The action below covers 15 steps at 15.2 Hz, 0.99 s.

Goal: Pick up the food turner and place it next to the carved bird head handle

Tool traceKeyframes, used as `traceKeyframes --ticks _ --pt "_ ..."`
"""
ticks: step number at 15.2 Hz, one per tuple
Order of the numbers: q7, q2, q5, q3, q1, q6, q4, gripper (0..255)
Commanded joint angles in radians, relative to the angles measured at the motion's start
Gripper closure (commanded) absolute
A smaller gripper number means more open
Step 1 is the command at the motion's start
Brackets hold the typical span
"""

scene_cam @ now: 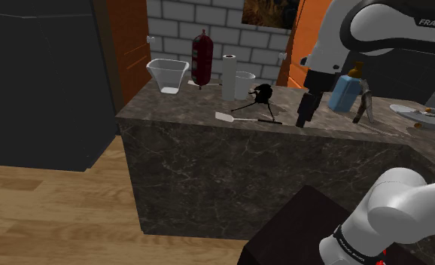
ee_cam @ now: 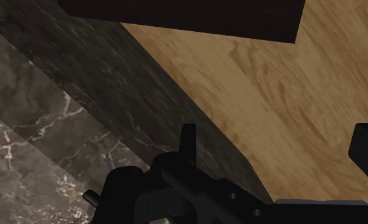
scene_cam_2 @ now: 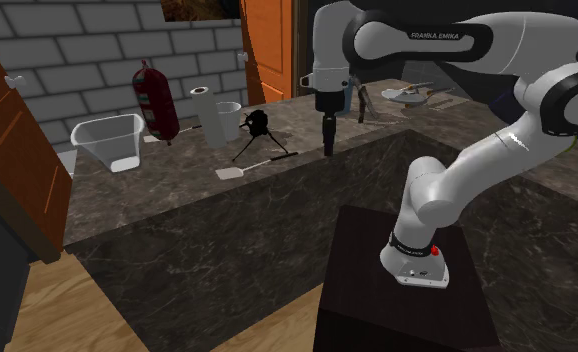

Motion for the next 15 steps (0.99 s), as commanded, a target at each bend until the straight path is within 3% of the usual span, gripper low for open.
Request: traceKeyframes --ticks 1,15 --pt "0.000 0.000 0.000 0.000 0.000 0.000 0.000 0" --pt "-0.520 0.511 -0.147 -0.083 0.098 0.230 0.304 0"
